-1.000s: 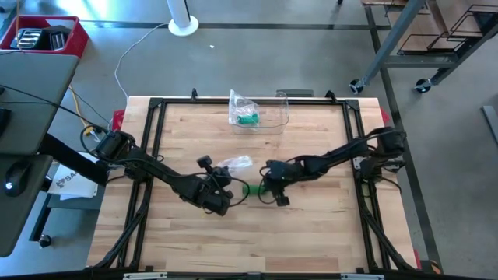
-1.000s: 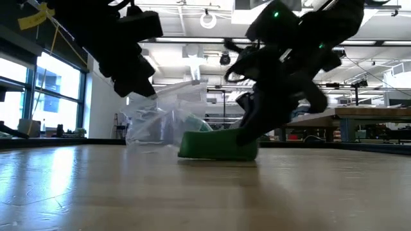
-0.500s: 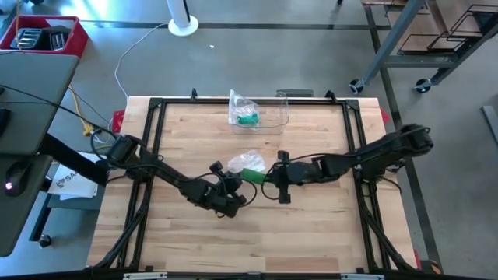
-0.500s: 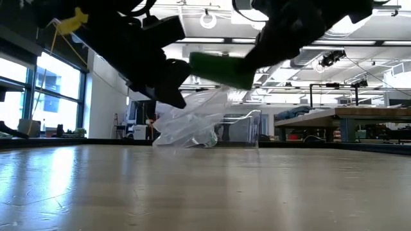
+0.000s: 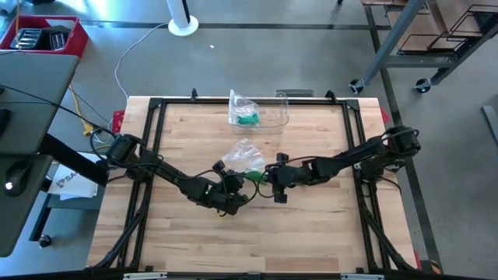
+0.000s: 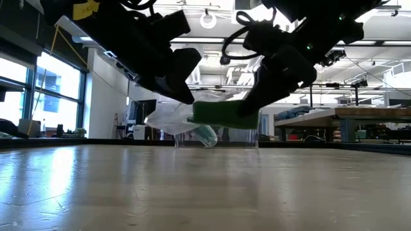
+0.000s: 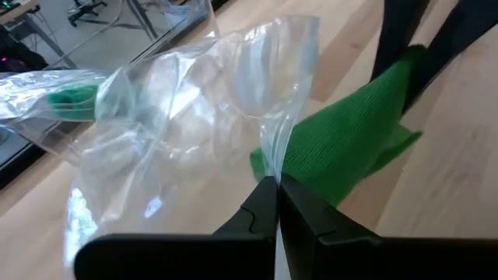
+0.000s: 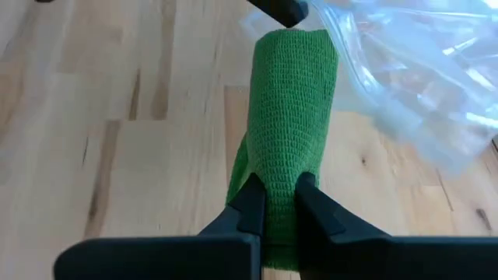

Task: Roll bandage
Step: Put the rolled green bandage into the zip bag

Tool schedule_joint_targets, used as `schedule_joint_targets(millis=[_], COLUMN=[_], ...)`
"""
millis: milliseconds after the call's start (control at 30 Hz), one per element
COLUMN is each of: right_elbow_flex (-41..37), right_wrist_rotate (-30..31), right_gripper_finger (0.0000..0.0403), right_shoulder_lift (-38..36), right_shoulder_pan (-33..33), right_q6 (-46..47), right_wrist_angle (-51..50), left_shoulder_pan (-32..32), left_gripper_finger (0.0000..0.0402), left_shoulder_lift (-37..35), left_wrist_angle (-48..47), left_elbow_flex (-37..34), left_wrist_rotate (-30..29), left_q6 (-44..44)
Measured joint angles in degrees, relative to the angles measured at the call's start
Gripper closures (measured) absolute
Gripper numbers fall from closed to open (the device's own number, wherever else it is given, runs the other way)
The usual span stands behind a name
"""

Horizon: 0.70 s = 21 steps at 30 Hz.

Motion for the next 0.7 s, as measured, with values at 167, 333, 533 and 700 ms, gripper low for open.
schedule_joint_targets(millis=[167, 333, 533, 700], right_elbow_flex=[0.0, -0.1, -0.1, -0.1], right_wrist_rotate=[-0.1, 2.6, 8.1, 11.4], right_gripper_finger=[0.0381, 0.0381, 0.0382, 0.0382], right_shoulder_lift=[0.0, 0.1, 0.1, 0.1], right_shoulder_pan=[0.0, 0.1, -0.1, -0.2], right_q6=[1.6, 6.5, 12.5, 16.3], right_wrist_angle=[2.9, 4.4, 4.3, 3.7], left_shoulder_pan=[0.0, 0.0, 0.0, 0.0], left_gripper_finger=[0.0401, 0.0401, 0.0401, 0.0401], left_shoulder_lift=[0.0, 0.0, 0.0, -0.4], left_wrist_angle=[0.7, 1.1, 2.0, 0.5], left_elbow_flex=[0.0, 0.0, 0.6, 2.1], left_wrist_rotate=[0.3, 0.1, 0.0, -0.4], left_q6=[0.0, 0.0, 1.0, 1.1])
